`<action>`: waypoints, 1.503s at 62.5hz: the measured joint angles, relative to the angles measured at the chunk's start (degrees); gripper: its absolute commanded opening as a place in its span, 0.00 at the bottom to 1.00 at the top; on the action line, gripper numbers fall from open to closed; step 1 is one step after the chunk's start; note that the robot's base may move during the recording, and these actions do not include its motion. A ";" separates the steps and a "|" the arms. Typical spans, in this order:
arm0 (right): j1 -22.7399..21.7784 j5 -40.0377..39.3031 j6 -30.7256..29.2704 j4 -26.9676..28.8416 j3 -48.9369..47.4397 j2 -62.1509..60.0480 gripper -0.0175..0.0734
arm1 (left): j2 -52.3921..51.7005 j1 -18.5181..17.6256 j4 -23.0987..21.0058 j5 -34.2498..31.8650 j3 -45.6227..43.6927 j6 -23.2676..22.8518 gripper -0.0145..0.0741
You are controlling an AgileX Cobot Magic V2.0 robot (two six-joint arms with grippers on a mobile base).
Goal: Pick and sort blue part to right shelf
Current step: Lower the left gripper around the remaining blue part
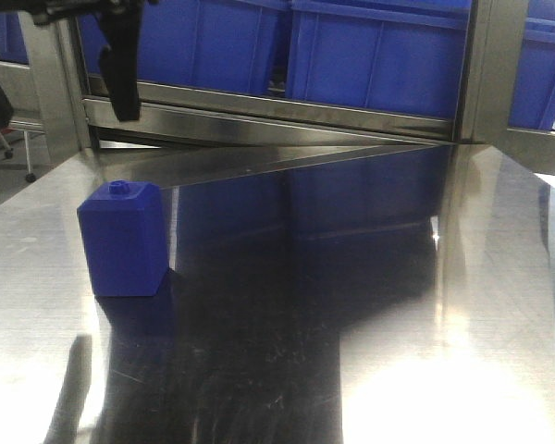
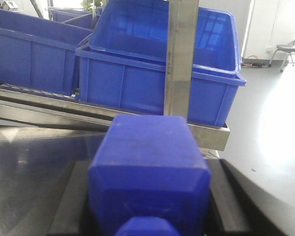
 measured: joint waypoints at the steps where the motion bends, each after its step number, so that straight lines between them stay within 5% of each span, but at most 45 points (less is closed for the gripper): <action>1: 0.00 0.00 0.00 0.00 0.00 0.00 0.66 | 0.81 0.00 -0.12 0.61 -0.50 0.00 0.91; 22: 0.00 0.00 0.00 0.00 0.00 0.00 0.66 | 7.35 -0.69 -3.70 4.53 -4.71 0.00 0.91; 44: 0.00 0.00 0.00 0.00 0.00 0.00 0.66 | 9.86 -2.61 -5.13 4.53 -5.33 5.56 0.91; 94: 0.00 0.00 0.00 0.00 0.00 0.00 0.66 | 15.55 -1.54 -5.12 4.60 -5.55 7.01 0.91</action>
